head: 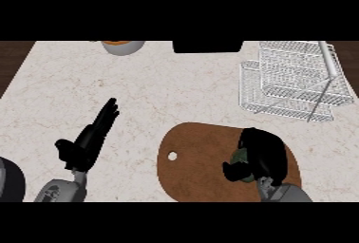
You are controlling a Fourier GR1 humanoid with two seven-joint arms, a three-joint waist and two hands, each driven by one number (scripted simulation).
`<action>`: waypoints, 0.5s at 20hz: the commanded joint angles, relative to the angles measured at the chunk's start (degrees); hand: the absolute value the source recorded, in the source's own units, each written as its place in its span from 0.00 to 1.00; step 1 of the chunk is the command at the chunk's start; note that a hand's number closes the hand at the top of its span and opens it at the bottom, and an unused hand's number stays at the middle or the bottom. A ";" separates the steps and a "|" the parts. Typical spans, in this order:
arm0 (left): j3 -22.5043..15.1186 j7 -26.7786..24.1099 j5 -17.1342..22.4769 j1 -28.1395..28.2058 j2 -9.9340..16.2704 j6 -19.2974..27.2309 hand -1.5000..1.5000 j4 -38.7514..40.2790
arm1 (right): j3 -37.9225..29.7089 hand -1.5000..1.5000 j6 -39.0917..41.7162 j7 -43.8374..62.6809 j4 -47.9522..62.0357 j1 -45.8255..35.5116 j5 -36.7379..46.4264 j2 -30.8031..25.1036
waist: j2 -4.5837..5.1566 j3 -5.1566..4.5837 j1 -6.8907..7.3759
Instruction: Pick the squash from the cutting board and place it in the tiered basket
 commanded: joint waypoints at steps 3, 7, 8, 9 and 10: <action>1.03 -0.27 0.30 1.31 -0.11 1.18 0.50 -0.55 | -14.65 1.00 -0.23 -16.27 0.66 5.01 -9.26 -19.89 | 0.45 0.61 -3.35; 1.69 -0.66 0.48 2.36 0.69 0.88 0.50 -0.26 | -26.76 1.00 -3.06 -28.43 -0.18 4.64 -22.17 -23.86 | -0.06 0.73 -4.03; 1.35 -0.85 0.23 2.40 0.67 0.82 0.50 -0.97 | -29.43 1.00 -2.99 -32.16 0.66 4.51 -25.97 -24.43 | -0.09 0.74 -3.29; 1.31 -1.06 0.23 2.40 0.02 1.42 0.50 -1.33 | -32.02 1.00 -2.84 -34.11 0.89 3.85 -30.11 -23.47 | -0.24 0.81 -3.30; 1.41 -1.64 -0.02 3.28 0.11 1.46 0.50 0.01 | -34.88 1.00 -1.76 -37.10 0.02 2.91 -33.95 -24.50 | -0.27 0.59 -3.43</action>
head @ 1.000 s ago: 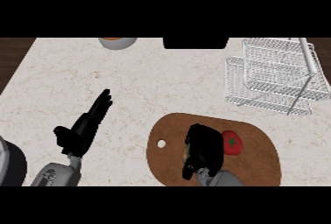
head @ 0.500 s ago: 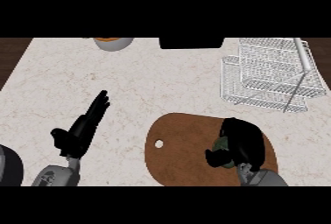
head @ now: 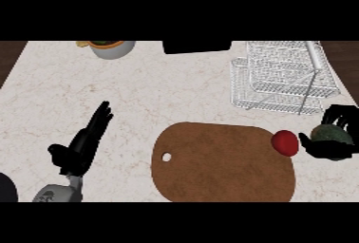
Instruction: Pick the squash from the cutting board and place it in the tiered basket
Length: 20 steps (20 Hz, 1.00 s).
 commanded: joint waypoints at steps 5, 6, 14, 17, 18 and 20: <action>-1.66 0.87 -0.81 -0.70 -1.64 0.56 0.50 -0.83 | -23.53 1.00 8.23 -26.03 7.99 -2.71 -25.28 -12.10 | 0.24 -0.15 1.51; -0.70 0.21 -0.21 0.03 -0.22 -0.75 0.50 -0.36 | -26.52 1.00 11.21 -28.94 9.51 -2.02 -28.06 -14.60 | 0.16 -0.26 1.67; -1.25 -1.31 -1.67 -4.05 -1.04 -3.57 0.50 3.60 | -28.02 1.00 22.37 -31.79 33.40 -20.25 -31.24 -24.10 | 0.90 -0.52 6.10; -1.57 2.10 -1.49 -3.86 -1.42 -3.06 0.50 -0.27 | -24.58 1.00 25.99 -22.92 33.65 -28.43 -31.24 -26.93 | 0.75 -0.56 6.60; -2.25 2.42 -2.44 -5.57 -2.83 -2.22 0.50 0.67 | -22.43 1.00 23.49 -22.11 34.07 -31.57 -29.90 -24.40 | 0.80 -0.56 6.55; -0.96 2.55 -1.40 -4.89 -1.71 -3.84 0.50 2.40 | -19.48 1.00 23.24 -17.33 32.98 -35.74 -29.65 -21.70 | 0.80 -0.59 6.55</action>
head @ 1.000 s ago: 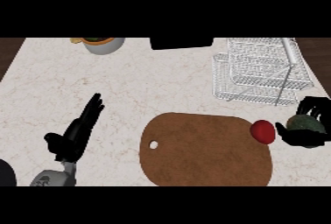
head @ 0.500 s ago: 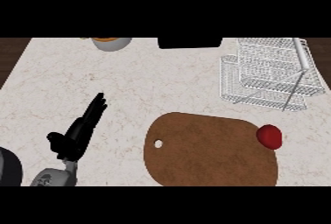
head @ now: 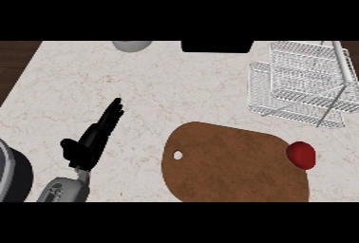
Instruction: Pick the squash from the cutting board and place it in the tiered basket
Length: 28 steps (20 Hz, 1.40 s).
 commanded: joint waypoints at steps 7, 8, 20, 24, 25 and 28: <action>-0.18 0.60 -2.04 -2.07 -1.64 -0.08 0.50 1.46 | 10.83 1.00 -1.98 2.87 14.83 -21.58 7.91 7.52 | 0.33 0.01 0.83; 1.97 1.13 -0.22 -2.50 0.12 -1.52 0.50 0.98 | 12.21 1.00 -1.67 6.10 13.72 -23.21 8.00 9.46 | 0.24 -0.02 0.85; 3.44 2.10 -1.35 -4.08 -1.19 -1.67 0.50 0.96 | 14.79 1.00 -8.19 1.84 26.53 -30.99 14.59 21.29 | 0.18 0.01 -0.07; 1.61 2.68 -2.83 1.91 -1.77 -0.76 0.50 -4.42 | 13.46 1.00 -5.25 3.56 26.80 -31.54 12.95 22.81 | -0.17 0.02 -0.41; 2.49 1.85 -2.36 0.34 -1.94 -1.16 0.50 -1.61 | 12.69 1.00 -5.77 4.93 29.51 -34.97 12.45 24.19 | 0.02 0.01 -0.08; 1.16 2.73 -3.35 1.60 -2.52 -0.97 0.50 -3.67 | 11.26 1.00 -5.47 5.49 30.68 -33.64 10.81 26.06 | -0.07 0.02 -0.18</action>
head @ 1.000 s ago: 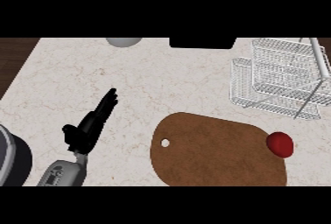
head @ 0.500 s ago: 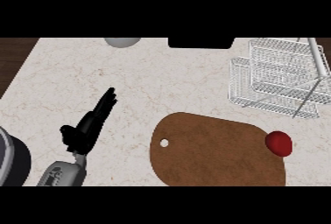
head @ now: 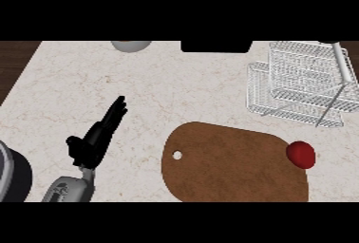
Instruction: Pick the squash from the cutting board and place it in the tiered basket
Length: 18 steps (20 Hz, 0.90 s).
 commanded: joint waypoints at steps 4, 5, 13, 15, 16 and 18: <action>2.51 -0.05 1.83 1.20 2.42 -2.44 0.50 -0.65 | -5.67 1.00 2.97 13.78 7.43 -2.49 -6.55 4.65 | -0.22 -0.04 -0.21; 0.54 -0.13 0.38 0.53 0.37 -1.38 0.50 -0.37 | -6.16 0.00 2.78 15.40 8.47 -3.74 -7.09 5.56 | -0.10 -0.03 -0.17; 0.75 -0.68 -1.09 1.17 0.11 -1.14 0.50 -0.85 | -12.62 0.00 -2.97 15.49 8.42 -4.19 -11.52 1.55 | 0.07 0.02 0.08; 2.75 -1.46 0.76 -0.25 0.23 -2.19 0.50 1.59 | -11.85 0.00 -5.64 12.79 5.15 -1.53 -9.82 -0.87 | -0.04 0.00 -0.78; 2.03 0.39 0.13 0.85 0.19 -1.17 0.50 -0.42 | -12.37 0.00 -7.82 12.91 5.02 -1.80 -9.12 -3.44 | -0.09 0.02 -0.61; 1.29 -2.31 -0.67 1.43 -1.06 -0.72 0.50 0.75 | -11.24 0.00 -15.48 10.81 4.07 0.04 -5.85 -3.79 | -0.02 -0.01 -0.67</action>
